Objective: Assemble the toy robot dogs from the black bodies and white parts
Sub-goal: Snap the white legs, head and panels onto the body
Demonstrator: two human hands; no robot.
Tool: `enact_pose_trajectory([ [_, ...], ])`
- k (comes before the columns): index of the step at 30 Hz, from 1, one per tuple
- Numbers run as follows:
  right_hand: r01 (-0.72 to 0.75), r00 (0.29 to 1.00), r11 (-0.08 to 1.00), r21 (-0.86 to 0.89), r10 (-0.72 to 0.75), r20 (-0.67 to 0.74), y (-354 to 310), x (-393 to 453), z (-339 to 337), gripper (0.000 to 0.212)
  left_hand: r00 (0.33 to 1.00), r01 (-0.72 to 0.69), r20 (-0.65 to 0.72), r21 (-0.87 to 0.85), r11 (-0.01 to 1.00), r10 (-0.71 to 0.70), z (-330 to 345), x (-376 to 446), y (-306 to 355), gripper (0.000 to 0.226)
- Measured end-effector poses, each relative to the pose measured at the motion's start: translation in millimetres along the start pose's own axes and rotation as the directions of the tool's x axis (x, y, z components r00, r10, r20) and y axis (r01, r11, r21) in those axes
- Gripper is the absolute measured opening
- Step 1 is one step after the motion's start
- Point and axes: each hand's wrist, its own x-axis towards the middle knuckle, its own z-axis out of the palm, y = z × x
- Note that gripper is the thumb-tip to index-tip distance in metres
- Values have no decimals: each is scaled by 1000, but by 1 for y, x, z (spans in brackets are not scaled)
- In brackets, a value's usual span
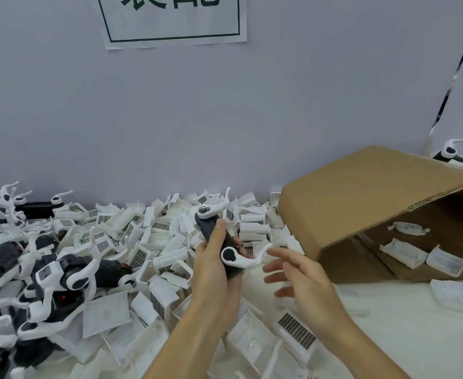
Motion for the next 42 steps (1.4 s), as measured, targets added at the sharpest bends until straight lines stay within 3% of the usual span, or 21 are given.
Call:
enact_pose_trajectory([
  [5,-60,981,990,130,34,189,-2,-3,2,23,993,55,108,24,998,-57,-5,-1,-1,46],
  [8,-21,961,992,124,-14,277,-4,-5,1,35,990,77,109,93,993,-87,-3,-5,-2,41],
  [12,-17,975,994,104,-6,221,-3,-4,6,38,988,42,140,175,984,-67,-4,-7,-2,34],
  [15,-24,984,994,109,4,178,-1,-4,9,13,979,16,193,223,975,-60,-3,-7,-5,33],
  [17,-56,985,987,152,30,173,0,-3,9,24,975,-8,217,247,969,-47,-2,-8,-7,30],
  [20,-70,985,979,193,36,170,1,-2,10,15,970,-32,239,261,965,-33,-1,-9,-9,30],
  [24,-74,981,974,212,33,193,4,1,8,22,970,-17,237,251,968,-44,0,-9,-9,39],
  [27,-73,975,969,237,20,223,4,0,7,27,966,-17,253,250,968,-49,-1,-9,-8,32],
  [35,-22,990,995,94,9,141,6,-2,9,31,959,-40,280,266,963,-37,-4,-7,-9,34],
  [42,-34,990,991,133,15,141,2,-3,9,18,961,-49,275,301,952,-38,-3,-8,-9,44],
])
